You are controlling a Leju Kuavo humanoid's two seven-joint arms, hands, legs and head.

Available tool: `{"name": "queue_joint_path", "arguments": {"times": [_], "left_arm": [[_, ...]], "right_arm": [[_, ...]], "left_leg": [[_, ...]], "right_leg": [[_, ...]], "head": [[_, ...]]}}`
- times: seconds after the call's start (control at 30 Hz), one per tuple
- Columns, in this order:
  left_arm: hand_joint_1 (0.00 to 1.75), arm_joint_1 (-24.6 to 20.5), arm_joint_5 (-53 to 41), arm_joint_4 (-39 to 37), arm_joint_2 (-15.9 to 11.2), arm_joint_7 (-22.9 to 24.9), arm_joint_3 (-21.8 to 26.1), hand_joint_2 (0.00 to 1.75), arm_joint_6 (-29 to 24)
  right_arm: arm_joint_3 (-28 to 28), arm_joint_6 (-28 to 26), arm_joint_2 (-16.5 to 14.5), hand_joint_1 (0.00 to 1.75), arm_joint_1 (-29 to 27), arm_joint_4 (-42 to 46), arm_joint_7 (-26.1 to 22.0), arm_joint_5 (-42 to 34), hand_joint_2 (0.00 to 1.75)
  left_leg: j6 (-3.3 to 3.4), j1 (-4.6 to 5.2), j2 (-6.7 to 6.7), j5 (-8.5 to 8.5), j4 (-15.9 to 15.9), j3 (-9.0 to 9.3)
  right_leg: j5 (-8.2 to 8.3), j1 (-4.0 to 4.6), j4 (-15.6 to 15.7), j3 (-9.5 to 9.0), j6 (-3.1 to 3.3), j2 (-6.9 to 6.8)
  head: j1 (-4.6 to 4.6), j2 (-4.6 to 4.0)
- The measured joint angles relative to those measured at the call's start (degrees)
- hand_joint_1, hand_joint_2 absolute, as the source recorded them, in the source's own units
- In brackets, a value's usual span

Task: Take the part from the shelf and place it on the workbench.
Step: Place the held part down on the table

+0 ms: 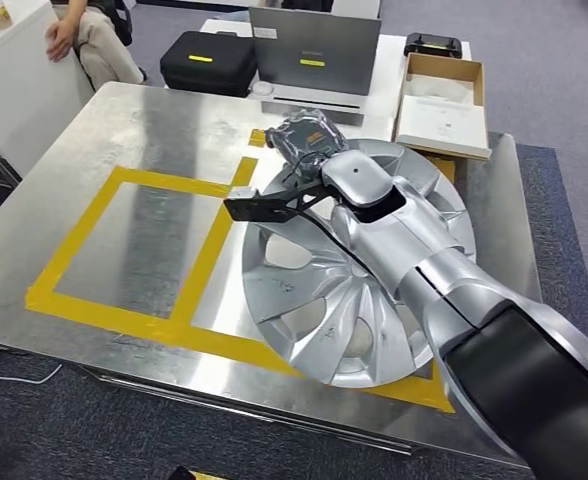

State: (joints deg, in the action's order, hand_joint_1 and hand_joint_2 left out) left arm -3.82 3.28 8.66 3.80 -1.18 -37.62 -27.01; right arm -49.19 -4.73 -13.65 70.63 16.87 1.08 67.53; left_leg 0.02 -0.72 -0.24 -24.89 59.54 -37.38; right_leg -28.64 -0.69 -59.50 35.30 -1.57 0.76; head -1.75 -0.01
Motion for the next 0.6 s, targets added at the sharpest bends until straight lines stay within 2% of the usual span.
{"name": "queue_joint_path", "arguments": {"times": [0.07,0.13,0.17,0.2,0.23,0.3,0.33,0.4,0.47,0.53,0.6], "left_arm": [[0.0,0.0,0.1,0.0,0.0,-0.2,0.0,1.75,-0.3],[0.0,-0.1,0.0,0.0,0.1,-0.6,0.0,1.75,-0.6],[0.0,0.0,0.0,0.0,0.1,-0.8,0.0,1.75,-0.6],[0.0,0.0,0.0,0.0,0.1,-1.1,0.0,1.75,-0.7],[0.0,0.0,0.0,0.0,0.1,-1.4,0.0,1.75,-0.7],[0.0,0.0,0.0,0.0,0.2,-1.8,0.0,1.75,-0.9],[0.0,-0.1,0.0,0.0,0.3,-1.9,0.0,1.75,-0.9],[0.0,-0.1,0.0,0.0,0.5,-2.0,0.0,1.75,-1.0],[0.0,-0.2,0.0,0.0,0.6,-2.1,-0.1,1.75,-1.0],[0.0,-0.2,0.0,0.0,0.7,-2.1,-0.1,1.75,-1.0],[0.0,-0.1,0.1,0.0,0.6,-2.1,-0.1,1.75,-1.0]], "right_arm": [[-0.6,0.2,0.0,1.75,-0.4,-0.3,-0.1,0.3,1.75],[-1.0,0.1,0.0,1.75,-0.9,-0.6,-0.5,0.7,1.75],[-1.4,0.0,0.0,1.75,-1.3,-0.7,-1.0,1.1,1.75],[-1.8,0.0,0.0,1.75,-1.6,-0.9,-1.8,2.0,1.75],[-2.4,-0.1,-0.1,1.75,-1.8,-1.0,-2.9,3.1,1.75],[-4.2,-0.5,-0.4,1.75,-1.9,-1.1,-5.5,5.9,1.75],[-5.2,-0.8,-0.7,1.75,-1.9,-1.1,-6.8,7.1,1.75],[-7.1,-1.3,-1.4,1.75,-2.2,-1.1,-8.8,8.7,1.75],[-8.6,-1.5,-1.9,1.75,-2.5,-1.1,-9.8,9.5,1.75],[-9.6,-1.5,-2.2,1.75,-2.7,-1.1,-10.5,10.1,1.75],[-10.7,-1.1,-2.6,0.87,-2.7,-1.1,-11.9,11.0,0.87]], "left_leg": [[0.71,-0.07,0.05,0.07,-0.2,0.17],[1.13,0.08,0.06,-0.05,-0.2,0.2],[1.22,0.18,0.04,-0.1,-0.2,0.25],[1.29,0.28,0.01,-0.15,-0.2,0.3],[1.33,0.39,-0.03,-0.19,-0.1,0.39],[1.32,0.59,-0.07,-0.32,-0.1,0.61],[1.23,0.74,-0.05,-0.41,-0.1,0.63],[0.83,0.83,0.04,-0.41,0.0,0.53],[0.26,0.75,0.07,-0.38,-0.1,0.48],[-0.4,0.67,0.05,-1.47,1.2,0.08],[-1.12,0.43,0.07,-4.38,6.4,-2.0]], "right_leg": [[-2.45,0.0,-4.2,2.16,-0.27,-0.19],[-5.5,0.08,-11.5,5.8,-0.29,-0.25],[-6.1,0.1,-14.2,7.28,-0.24,-0.25],[-5.67,0.13,-15.0,7.92,-0.11,-0.25],[-4.26,0.19,-13.7,7.54,0.12,-0.25],[-0.38,0.45,-6.9,4.48,0.89,-0.29],[0.84,0.59,-3.4,2.67,1.24,-0.35],[1.44,0.85,0.0,0.71,1.57,-0.38],[1.53,0.81,0.6,0.29,1.7,-0.38],[1.77,0.51,1.1,-0.14,2.05,-0.5],[1.86,0.32,1.3,-0.48,2.3,-0.6]], "head": [[0.11,-0.01],[0.17,-0.01],[0.16,-0.01],[0.18,-0.01],[0.18,-0.01],[0.17,-0.01],[0.15,-0.01],[0.09,-0.01],[0.09,-0.01],[-0.08,-0.01],[-0.34,-0.01]]}}
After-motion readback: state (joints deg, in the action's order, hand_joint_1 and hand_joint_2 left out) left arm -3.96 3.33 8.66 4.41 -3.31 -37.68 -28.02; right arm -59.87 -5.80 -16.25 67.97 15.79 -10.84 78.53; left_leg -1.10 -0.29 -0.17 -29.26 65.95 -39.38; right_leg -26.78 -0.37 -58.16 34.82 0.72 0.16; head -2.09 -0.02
